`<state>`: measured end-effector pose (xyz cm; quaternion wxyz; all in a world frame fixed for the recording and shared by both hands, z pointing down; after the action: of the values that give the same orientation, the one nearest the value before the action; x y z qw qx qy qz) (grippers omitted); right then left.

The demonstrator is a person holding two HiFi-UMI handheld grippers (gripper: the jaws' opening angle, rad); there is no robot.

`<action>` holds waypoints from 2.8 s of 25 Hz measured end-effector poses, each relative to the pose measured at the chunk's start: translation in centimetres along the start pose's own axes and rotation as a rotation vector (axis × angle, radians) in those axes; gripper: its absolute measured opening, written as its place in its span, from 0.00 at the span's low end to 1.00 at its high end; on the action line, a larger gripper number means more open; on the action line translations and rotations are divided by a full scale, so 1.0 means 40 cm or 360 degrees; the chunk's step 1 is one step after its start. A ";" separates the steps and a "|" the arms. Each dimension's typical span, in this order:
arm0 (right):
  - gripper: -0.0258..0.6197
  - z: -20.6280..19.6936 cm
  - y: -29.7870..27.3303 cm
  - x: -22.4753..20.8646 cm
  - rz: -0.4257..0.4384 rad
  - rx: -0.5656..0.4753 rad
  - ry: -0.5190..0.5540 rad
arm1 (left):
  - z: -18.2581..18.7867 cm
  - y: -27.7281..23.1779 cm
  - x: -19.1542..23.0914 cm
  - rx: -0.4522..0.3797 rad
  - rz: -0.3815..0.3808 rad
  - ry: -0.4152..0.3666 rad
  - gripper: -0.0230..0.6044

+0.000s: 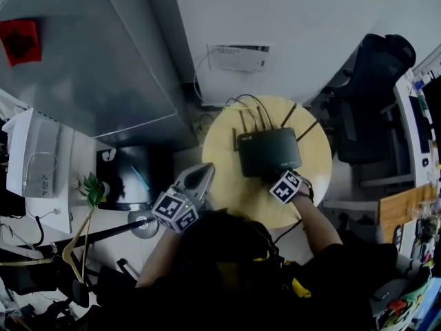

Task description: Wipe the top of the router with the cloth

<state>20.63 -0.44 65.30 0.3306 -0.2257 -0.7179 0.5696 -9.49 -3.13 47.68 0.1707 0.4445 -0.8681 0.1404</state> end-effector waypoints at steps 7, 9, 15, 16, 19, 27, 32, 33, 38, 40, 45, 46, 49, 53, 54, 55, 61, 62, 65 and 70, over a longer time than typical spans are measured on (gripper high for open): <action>0.14 -0.063 -0.014 -0.048 0.0053 0.0001 -0.0174 | -0.020 -0.017 -0.030 0.0031 0.0024 -0.0005 0.03; 0.14 -0.079 -0.030 -0.057 0.0086 -0.0027 -0.0220 | -0.024 -0.019 -0.037 0.0039 0.0034 -0.0005 0.03; 0.14 -0.120 -0.032 -0.097 0.0097 -0.0029 -0.0308 | -0.033 -0.022 -0.051 0.0049 0.0061 -0.0013 0.03; 0.14 -0.126 -0.024 -0.103 0.0073 -0.0006 -0.0301 | -0.036 -0.022 -0.053 0.0046 0.0062 -0.0016 0.03; 0.14 -0.134 -0.022 -0.114 0.0011 0.0028 -0.0217 | -0.037 -0.024 -0.061 0.0054 0.0065 -0.0020 0.03; 0.14 -0.168 -0.009 -0.155 -0.0062 0.0082 -0.0186 | -0.037 -0.006 -0.061 0.0042 0.0120 -0.0023 0.03; 0.14 -0.185 -0.009 -0.175 -0.0062 0.0094 -0.0210 | -0.042 -0.002 -0.067 0.0044 0.0139 -0.0041 0.03; 0.14 -0.187 -0.009 -0.178 -0.0061 0.0096 -0.0209 | -0.043 -0.002 -0.069 0.0047 0.0141 -0.0043 0.03; 0.14 -0.213 -0.031 -0.195 -0.0070 0.0079 -0.0248 | -0.051 -0.008 -0.079 0.0051 0.0140 -0.0048 0.03; 0.14 -0.225 -0.011 -0.216 -0.0124 0.0099 -0.0284 | -0.054 -0.010 -0.082 0.0051 0.0142 -0.0044 0.03; 0.14 -0.243 0.010 -0.259 -0.0195 0.0083 -0.0360 | -0.052 -0.018 -0.101 0.0073 0.0139 -0.0056 0.03; 0.14 -0.244 0.009 -0.267 -0.0201 0.0054 -0.0383 | -0.050 -0.019 -0.105 0.0076 0.0140 -0.0058 0.03; 0.14 -0.246 0.010 -0.289 -0.0239 -0.0046 -0.0449 | -0.044 -0.018 -0.116 0.0077 0.0155 -0.0067 0.03; 0.14 -0.268 0.004 -0.311 -0.0262 -0.0158 -0.0599 | -0.043 0.007 -0.129 0.0082 0.0219 -0.0095 0.03; 0.14 -0.276 0.011 -0.315 -0.0276 -0.0186 -0.0651 | -0.046 0.018 -0.128 0.0077 0.0242 -0.0102 0.03; 0.14 -0.285 0.018 -0.319 -0.0293 -0.0223 -0.0701 | -0.047 0.028 -0.126 0.0068 0.0267 -0.0104 0.03; 0.14 -0.378 0.039 -0.281 -0.0206 -0.0440 -0.1244 | -0.043 0.109 -0.097 -0.0017 0.0403 -0.0077 0.03; 0.14 -0.389 0.046 -0.260 -0.0153 -0.0495 -0.1333 | -0.043 0.127 -0.093 -0.0039 0.0410 -0.0069 0.03; 0.14 -0.421 0.092 -0.193 -0.0135 -0.0617 -0.1499 | -0.049 0.181 -0.093 -0.0096 0.0390 -0.0046 0.03; 0.14 -0.425 0.196 -0.047 -0.0283 -0.0793 -0.1576 | -0.046 0.274 -0.106 -0.0130 0.0286 -0.0072 0.03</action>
<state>33.94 11.55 59.56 -0.0624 0.0588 -0.9165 0.3906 -15.82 6.86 46.53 0.1556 0.3606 -0.9131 0.1097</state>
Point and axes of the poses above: the fingertips, and each gripper's own axes: y backward along the fingers, x to its left, z out of its top, the point moved 8 cm from there along y, backward along the fingers, and after that the axes turned 4 degrees about y, right-handed, at the moved point
